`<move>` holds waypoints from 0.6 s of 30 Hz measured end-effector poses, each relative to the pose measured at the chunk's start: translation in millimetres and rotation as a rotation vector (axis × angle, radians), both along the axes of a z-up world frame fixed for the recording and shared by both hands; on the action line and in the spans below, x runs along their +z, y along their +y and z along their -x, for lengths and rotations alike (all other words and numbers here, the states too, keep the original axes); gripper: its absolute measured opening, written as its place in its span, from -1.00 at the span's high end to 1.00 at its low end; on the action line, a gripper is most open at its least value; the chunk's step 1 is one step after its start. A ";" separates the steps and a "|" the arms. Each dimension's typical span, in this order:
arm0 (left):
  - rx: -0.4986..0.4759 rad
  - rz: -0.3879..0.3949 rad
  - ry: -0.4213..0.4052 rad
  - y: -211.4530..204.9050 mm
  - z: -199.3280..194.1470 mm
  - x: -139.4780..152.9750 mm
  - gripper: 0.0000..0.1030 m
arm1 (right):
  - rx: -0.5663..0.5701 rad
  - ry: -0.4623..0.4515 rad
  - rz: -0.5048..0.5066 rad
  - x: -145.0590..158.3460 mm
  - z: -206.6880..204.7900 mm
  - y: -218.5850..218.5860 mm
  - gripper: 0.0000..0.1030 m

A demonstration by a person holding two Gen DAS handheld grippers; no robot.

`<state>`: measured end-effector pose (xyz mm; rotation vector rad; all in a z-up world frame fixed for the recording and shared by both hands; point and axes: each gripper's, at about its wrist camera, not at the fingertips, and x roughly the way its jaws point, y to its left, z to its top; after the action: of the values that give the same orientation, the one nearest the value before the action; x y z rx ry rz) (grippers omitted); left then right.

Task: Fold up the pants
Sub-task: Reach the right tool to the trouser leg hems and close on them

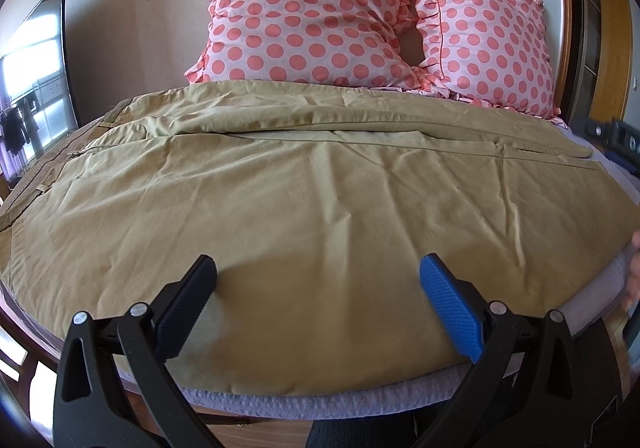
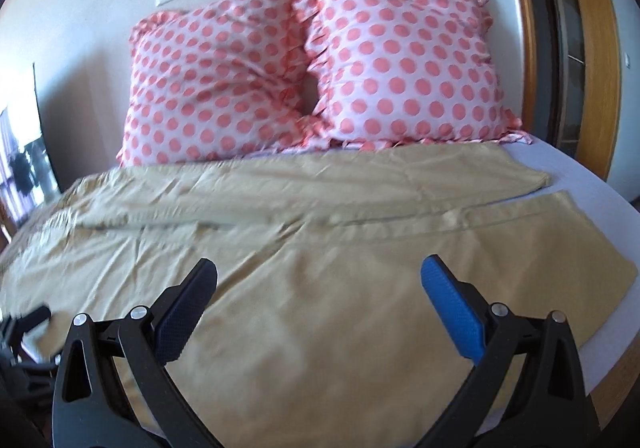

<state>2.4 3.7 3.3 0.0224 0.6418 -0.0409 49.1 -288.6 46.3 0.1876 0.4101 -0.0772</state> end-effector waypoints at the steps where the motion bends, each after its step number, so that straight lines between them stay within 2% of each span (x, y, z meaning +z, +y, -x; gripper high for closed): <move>1: 0.005 -0.003 0.002 -0.1 -0.6 0.0 -0.97 | -0.060 0.016 0.002 8.4 -14.7 -16.2 -0.97; 4: 0.015 -0.002 0.024 5.5 -6.9 3.4 -0.97 | -0.238 0.118 0.025 21.4 -76.8 -62.4 -0.97; 9: 0.008 0.145 0.003 27.4 -15.5 17.4 -0.97 | -0.397 0.269 -0.055 18.6 -185.3 -128.1 -0.97; 12: 0.024 0.186 0.004 39.1 -24.4 22.6 -0.97 | -0.488 0.376 -0.108 7.4 -241.8 -156.4 -0.84; 14: 0.034 0.187 0.009 44.2 -29.1 22.2 -0.97 | -0.542 0.424 -0.174 -3.7 -269.0 -173.5 -0.67; 18: 0.016 0.195 0.016 48.1 -33.9 19.2 -0.97 | -0.610 0.507 -0.254 -31.6 -300.3 -195.8 -0.64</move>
<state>36.3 51.8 22.4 -0.1712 0.6521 -0.0877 349.5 -484.4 14.7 0.5450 0.8590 -0.6847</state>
